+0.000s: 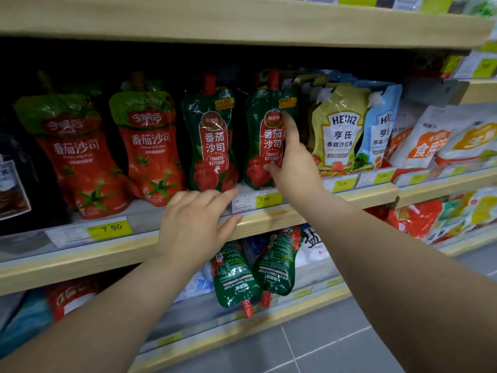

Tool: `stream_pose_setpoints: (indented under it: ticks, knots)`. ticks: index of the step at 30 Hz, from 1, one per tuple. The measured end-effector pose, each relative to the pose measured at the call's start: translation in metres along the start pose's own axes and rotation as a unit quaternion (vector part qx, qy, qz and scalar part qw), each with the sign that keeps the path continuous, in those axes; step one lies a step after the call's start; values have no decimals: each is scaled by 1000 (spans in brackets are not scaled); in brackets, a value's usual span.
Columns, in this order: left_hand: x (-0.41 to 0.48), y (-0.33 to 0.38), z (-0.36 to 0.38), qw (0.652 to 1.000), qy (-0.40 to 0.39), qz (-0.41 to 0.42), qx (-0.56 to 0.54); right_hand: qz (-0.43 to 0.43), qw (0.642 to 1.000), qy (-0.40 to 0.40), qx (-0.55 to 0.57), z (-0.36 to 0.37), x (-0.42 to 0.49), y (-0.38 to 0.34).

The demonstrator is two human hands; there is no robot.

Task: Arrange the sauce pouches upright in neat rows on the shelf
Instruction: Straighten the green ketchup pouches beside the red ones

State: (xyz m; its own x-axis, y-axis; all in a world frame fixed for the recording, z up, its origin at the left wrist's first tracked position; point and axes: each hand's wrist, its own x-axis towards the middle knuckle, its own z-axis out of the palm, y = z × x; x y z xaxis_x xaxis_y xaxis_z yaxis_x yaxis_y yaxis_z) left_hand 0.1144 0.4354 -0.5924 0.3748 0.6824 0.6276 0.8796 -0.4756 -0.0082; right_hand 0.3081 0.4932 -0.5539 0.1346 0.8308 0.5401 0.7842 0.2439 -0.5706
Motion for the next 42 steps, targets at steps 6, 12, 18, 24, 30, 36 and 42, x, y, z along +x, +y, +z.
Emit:
stream_pose_setpoints:
  ticks: [6, 12, 18, 24, 30, 36, 42]
  knots:
    - [0, 0, -2, 1000, -14, -4, -22, 6, 1000, 0, 2, 6, 6, 3]
    - [33, 10, -8, 944, 76, -230, -223, 23, 1000, -4, 15, 5, 5, 6]
    - [58, 11, -2, 939, 9, -286, -190, 25, 1000, 6, -7, 7, 2, 4]
    - [61, 7, 3, 960, -1, -250, -125, 21, 999, 19, -29, 9, 1, 5]
    - [67, 5, 5, 963, -25, -235, -128, 20, 999, 17, -21, 6, 1, 2]
    - [34, -10, -16, 973, 68, -159, -153, -18, 992, 112, -52, 10, -18, -24]
    - [-2, -66, -42, 955, 146, -251, -62, -160, 987, 9, 15, 49, -38, -100]
